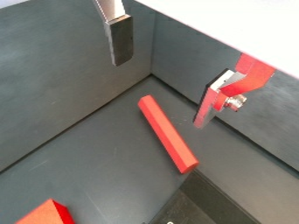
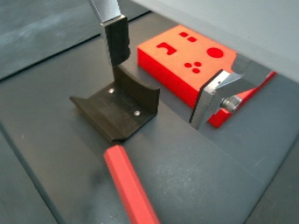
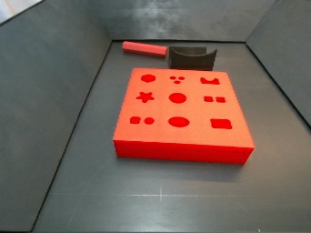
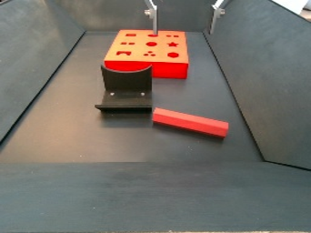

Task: Pick up the hexagon object. Move up. Place the hexagon object on the fixture. Regrasp the hexagon object. Move to above the board. Insert the hexagon object.
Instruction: Pick up the hexagon object.

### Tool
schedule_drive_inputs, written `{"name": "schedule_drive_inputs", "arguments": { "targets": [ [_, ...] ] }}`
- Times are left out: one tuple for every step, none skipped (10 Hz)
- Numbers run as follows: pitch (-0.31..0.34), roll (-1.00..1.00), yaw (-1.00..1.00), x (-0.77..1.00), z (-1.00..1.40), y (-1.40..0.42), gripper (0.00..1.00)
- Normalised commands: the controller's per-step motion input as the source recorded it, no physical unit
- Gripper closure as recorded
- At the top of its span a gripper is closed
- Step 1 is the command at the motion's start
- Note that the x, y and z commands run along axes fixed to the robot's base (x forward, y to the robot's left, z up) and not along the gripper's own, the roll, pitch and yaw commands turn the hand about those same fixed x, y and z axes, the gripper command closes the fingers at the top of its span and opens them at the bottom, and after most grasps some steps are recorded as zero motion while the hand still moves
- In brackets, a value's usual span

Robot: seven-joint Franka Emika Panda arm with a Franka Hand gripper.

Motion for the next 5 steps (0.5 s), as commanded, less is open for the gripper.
{"name": "schedule_drive_inputs", "arguments": {
  "targets": [
    [-0.129, 0.0, 1.0, -0.15, -0.88, 0.06, 0.0],
    [-0.139, 0.0, 1.0, -0.16, -0.9, 0.08, 0.0],
    [-0.139, 0.0, 1.0, -0.15, -0.9, 0.08, 0.0],
    [-0.144, 0.01, 1.0, -0.16, -0.91, 0.09, 0.0],
    [-0.131, 0.02, 0.83, -0.15, -0.85, 0.29, 0.0]
  ]
}}
